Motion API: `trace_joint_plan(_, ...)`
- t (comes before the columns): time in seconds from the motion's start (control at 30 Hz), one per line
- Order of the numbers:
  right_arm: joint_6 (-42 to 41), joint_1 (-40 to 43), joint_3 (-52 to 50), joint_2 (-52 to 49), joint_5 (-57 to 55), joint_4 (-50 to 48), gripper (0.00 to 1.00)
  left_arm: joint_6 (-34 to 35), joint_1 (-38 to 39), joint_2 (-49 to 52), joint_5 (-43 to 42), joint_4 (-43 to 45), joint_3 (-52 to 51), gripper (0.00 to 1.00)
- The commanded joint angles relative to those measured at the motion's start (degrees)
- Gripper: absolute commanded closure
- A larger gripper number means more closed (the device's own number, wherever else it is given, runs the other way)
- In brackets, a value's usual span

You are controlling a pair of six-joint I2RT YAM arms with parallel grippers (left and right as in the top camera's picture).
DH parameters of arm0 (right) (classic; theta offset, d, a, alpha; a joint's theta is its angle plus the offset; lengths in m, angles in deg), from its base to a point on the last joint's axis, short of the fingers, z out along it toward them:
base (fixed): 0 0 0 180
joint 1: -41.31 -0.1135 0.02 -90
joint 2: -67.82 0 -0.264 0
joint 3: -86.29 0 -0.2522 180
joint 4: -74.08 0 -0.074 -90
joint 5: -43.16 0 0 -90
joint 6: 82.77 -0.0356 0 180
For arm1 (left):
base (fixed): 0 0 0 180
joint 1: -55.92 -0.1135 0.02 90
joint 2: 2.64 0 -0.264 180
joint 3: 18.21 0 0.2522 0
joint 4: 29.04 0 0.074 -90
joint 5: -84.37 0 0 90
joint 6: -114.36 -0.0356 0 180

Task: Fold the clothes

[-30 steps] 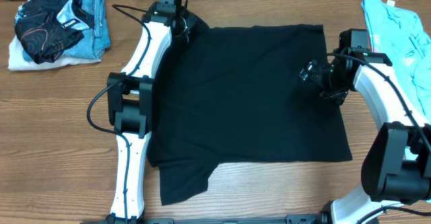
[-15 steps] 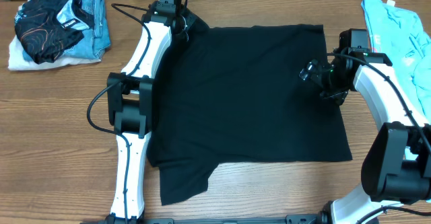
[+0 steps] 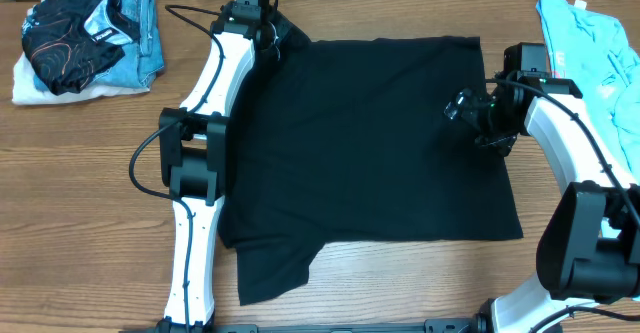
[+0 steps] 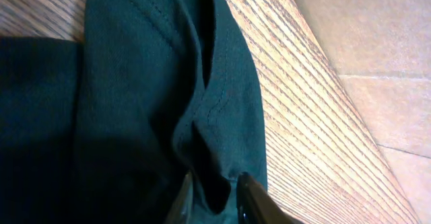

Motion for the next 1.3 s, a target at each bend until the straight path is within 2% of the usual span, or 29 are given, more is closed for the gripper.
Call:
trace_joint_plan(0.0, 0.37, -0.17, 0.33, -0.07, -0.35, -0.13, 0.0, 0.35, -0.13, 1.38, 1.11, 0.52, -0.39, 0.8)
trace_joint_plan(0.17, 0.37, -0.17, 0.33, -0.07, -0.35, -0.15, 0.0, 0.35, -0.07, 1.38, 1.01, 0.59, -0.39, 0.96)
trace_joint_plan(0.6, 0.37, -0.17, 0.33, -0.07, -0.37, -0.11, 0.0, -0.61, -0.22, -0.11, -3.41, -0.81, -0.37, 0.96)
trace_joint_plan(0.93, 0.37, -0.17, 0.33, -0.07, -0.37, -0.15, 0.0, -4.31, -0.09, -6.78, 0.22, -12.44, -0.35, 0.96)
trace_joint_plan(1.27, 0.37, -0.17, 0.33, -0.07, -0.37, -0.22, 0.0, -6.67, 0.13, -11.85, 2.1, -18.71, -0.35, 0.96)
